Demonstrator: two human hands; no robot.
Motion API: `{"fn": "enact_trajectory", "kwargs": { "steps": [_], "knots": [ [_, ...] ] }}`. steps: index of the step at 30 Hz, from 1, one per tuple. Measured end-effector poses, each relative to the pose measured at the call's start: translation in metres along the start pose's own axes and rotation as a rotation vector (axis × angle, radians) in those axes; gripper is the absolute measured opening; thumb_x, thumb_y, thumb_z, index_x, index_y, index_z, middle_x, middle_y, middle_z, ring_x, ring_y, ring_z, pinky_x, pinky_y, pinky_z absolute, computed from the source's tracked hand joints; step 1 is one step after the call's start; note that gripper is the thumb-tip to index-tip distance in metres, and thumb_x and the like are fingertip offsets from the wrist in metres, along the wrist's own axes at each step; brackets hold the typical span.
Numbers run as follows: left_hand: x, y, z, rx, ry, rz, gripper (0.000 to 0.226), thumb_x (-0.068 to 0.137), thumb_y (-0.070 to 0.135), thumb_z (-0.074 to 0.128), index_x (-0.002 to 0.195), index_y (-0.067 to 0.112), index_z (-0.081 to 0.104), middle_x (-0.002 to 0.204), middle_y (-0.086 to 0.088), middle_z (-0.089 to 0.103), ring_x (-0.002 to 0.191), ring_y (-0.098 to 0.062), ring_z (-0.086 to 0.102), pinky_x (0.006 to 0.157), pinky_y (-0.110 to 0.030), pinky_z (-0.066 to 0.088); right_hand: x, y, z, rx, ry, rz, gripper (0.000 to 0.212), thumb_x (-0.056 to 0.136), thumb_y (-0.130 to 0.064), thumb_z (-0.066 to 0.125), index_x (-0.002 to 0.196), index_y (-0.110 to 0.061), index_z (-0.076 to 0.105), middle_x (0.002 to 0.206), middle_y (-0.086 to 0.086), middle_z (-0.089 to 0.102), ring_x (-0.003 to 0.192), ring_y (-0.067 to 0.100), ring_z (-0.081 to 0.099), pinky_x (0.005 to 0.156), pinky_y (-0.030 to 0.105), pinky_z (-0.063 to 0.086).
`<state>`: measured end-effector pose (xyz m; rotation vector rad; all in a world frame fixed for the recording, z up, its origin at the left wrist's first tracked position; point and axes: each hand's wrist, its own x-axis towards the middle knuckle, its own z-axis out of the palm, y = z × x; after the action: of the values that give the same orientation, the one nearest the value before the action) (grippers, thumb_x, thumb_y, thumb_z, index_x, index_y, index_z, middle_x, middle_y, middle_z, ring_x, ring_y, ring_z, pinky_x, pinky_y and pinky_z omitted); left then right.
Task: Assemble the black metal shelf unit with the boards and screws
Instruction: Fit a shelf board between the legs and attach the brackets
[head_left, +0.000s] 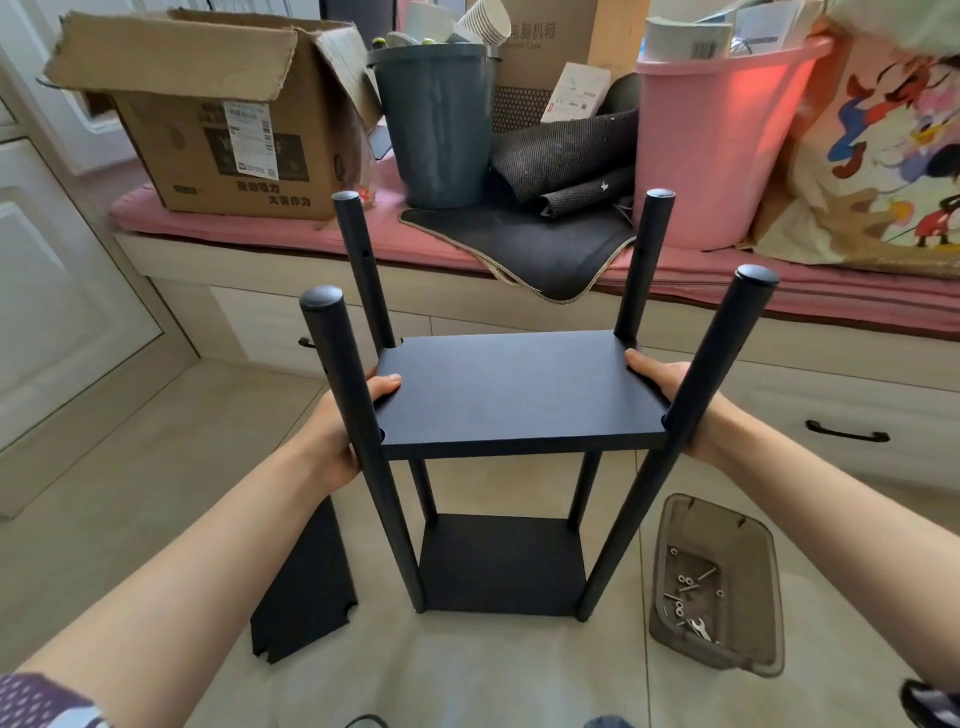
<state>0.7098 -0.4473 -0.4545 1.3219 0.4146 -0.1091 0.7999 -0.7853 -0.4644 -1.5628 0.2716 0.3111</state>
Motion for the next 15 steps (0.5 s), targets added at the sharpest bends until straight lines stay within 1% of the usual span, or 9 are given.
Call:
{"fn": "enact_trajectory", "kwargs": {
  "steps": [2, 3, 5, 7, 11, 15],
  "knots": [
    [0.003, -0.003, -0.001, -0.004, 0.009, 0.001, 0.034, 0.090, 0.035, 0.068, 0.118, 0.019, 0.057, 0.110, -0.012, 0.067, 0.073, -0.019, 0.076, 0.053, -0.027, 0.057, 0.002, 0.003, -0.001, 0.006, 0.013, -0.003, 0.050, 0.086, -0.053, 0.067, 0.108, -0.009, 0.061, 0.089, 0.009, 0.071, 0.055, 0.017, 0.071, 0.042, 0.024, 0.050],
    [0.005, -0.004, -0.001, 0.001, 0.011, 0.006, 0.033, 0.091, 0.034, 0.068, 0.118, 0.020, 0.058, 0.109, -0.011, 0.068, 0.073, -0.018, 0.076, 0.053, -0.027, 0.057, 0.004, 0.005, -0.001, 0.006, 0.013, -0.002, 0.050, 0.086, -0.054, 0.066, 0.107, -0.009, 0.062, 0.084, 0.008, 0.072, 0.055, 0.017, 0.071, 0.042, 0.024, 0.050],
    [0.007, -0.008, -0.003, 0.013, 0.007, 0.015, 0.033, 0.091, 0.034, 0.067, 0.120, 0.020, 0.058, 0.111, -0.011, 0.068, 0.076, -0.020, 0.076, 0.054, -0.027, 0.057, 0.006, 0.009, -0.003, -0.003, 0.000, 0.005, 0.050, 0.086, -0.055, 0.065, 0.105, -0.009, 0.062, 0.072, 0.003, 0.074, 0.056, 0.018, 0.072, 0.043, 0.024, 0.051],
    [0.008, -0.012, -0.004, 0.015, 0.000, 0.017, 0.035, 0.091, 0.033, 0.067, 0.123, 0.021, 0.058, 0.112, -0.011, 0.068, 0.078, -0.020, 0.075, 0.054, -0.027, 0.057, 0.007, 0.014, -0.003, -0.006, -0.014, 0.005, 0.049, 0.087, -0.055, 0.063, 0.103, -0.009, 0.062, 0.066, -0.001, 0.074, 0.056, 0.017, 0.071, 0.043, 0.024, 0.051],
    [0.011, -0.020, -0.007, 0.012, -0.003, 0.005, 0.029, 0.092, 0.034, 0.068, 0.117, 0.023, 0.060, 0.107, -0.010, 0.070, 0.075, -0.018, 0.076, 0.053, -0.027, 0.057, 0.012, 0.024, -0.003, 0.005, -0.019, 0.004, 0.049, 0.087, -0.056, 0.063, 0.104, -0.010, 0.063, 0.069, 0.000, 0.074, 0.058, 0.018, 0.072, 0.045, 0.026, 0.052],
    [0.015, -0.027, -0.009, 0.027, -0.007, -0.005, 0.033, 0.090, 0.036, 0.068, 0.119, 0.022, 0.058, 0.110, -0.011, 0.069, 0.077, -0.019, 0.077, 0.055, -0.028, 0.058, 0.017, 0.032, -0.004, 0.025, -0.034, 0.002, 0.048, 0.087, -0.056, 0.063, 0.104, -0.011, 0.062, 0.070, -0.001, 0.074, 0.059, 0.017, 0.072, 0.045, 0.025, 0.052]
  ]
}}
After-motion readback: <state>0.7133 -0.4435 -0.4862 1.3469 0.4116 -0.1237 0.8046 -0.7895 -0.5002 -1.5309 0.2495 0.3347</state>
